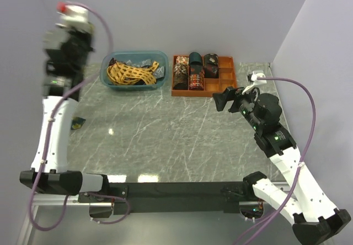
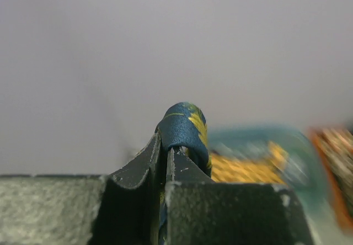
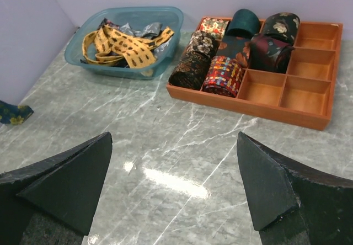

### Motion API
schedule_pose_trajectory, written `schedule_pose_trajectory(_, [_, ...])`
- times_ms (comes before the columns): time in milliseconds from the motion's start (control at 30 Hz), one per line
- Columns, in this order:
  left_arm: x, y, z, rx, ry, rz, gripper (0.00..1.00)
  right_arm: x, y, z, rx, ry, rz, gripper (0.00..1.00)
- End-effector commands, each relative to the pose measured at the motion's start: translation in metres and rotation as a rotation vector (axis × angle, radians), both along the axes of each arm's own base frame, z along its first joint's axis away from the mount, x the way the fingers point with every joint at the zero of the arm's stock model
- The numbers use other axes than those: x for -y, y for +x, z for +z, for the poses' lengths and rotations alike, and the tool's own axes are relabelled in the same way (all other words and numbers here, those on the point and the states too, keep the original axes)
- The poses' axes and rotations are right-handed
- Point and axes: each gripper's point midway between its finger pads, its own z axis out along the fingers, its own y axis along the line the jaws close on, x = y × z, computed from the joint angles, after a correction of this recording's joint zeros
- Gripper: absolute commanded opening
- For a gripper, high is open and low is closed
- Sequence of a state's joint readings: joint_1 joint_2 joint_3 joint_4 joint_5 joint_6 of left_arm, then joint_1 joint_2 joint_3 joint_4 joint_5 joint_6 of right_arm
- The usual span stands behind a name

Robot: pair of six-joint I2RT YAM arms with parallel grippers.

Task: Roll the ties
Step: Move the tie to the center of the board

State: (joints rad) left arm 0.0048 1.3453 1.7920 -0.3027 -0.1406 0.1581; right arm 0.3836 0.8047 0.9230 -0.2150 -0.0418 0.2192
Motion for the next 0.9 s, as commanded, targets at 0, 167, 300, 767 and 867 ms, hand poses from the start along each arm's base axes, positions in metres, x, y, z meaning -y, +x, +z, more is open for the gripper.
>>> schedule_pose_trajectory(0, [0.079, 0.012, -0.056, -0.083, 0.072, -0.229, 0.06, 0.006, 0.0, 0.011, 0.052, 0.008, -0.032, 1.0])
schedule_pose_trajectory(167, [0.168, 0.007, -0.137, -0.202, 0.026, -0.393, 0.06, 0.019, 0.0, 0.0, 0.031, -0.013, -0.101, 1.0])
schedule_pose_trajectory(300, [0.242, 0.002, -0.188, -0.266, 0.007, -0.491, 0.08, 0.032, 0.002, -0.01, 0.002, -0.029, -0.172, 1.0])
schedule_pose_trajectory(767, [0.431, -0.026, -0.286, -0.506, -0.184, -0.609, 0.81, 0.083, -0.008, -0.064, -0.163, -0.03, -0.47, 1.0])
schedule_pose_trajectory(867, [0.418, -0.035, -0.283, -0.524, -0.243, -0.583, 0.87, 0.079, -0.008, -0.083, -0.219, -0.014, -0.448, 1.0])
